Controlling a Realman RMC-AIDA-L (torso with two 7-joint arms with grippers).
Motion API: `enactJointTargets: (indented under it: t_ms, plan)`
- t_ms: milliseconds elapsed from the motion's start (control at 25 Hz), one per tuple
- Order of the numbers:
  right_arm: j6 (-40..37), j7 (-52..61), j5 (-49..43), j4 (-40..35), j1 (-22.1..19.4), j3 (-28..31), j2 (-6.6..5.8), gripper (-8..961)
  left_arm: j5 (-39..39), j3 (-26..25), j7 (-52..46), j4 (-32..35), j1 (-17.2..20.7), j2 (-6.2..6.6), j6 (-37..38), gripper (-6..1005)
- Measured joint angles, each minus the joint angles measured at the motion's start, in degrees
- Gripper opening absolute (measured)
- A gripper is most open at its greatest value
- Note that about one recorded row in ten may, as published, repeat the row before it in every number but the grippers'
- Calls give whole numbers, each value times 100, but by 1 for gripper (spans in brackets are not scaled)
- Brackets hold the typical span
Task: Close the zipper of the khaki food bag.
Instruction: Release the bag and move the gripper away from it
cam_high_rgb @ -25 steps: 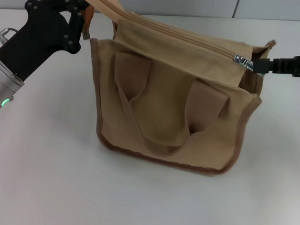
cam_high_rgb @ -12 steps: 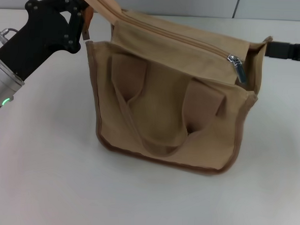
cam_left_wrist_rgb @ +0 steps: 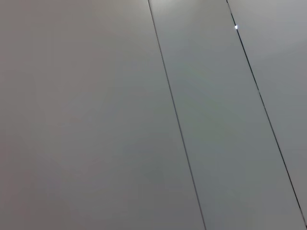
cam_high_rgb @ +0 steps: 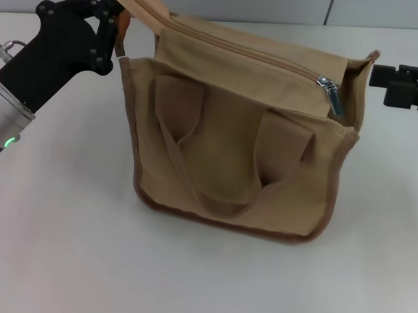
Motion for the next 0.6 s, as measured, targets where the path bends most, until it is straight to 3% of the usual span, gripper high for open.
enactJointTargets:
  t_ms: [160,600]
  plan:
    - [71,-224,-14,30,-40,1,12,715,-153,-7,6,-8,46,-9,-37,9]
    - [55,-448,-101,39,-81,-12,59,756,-809,-10,-855,37,97,28,-436,50]
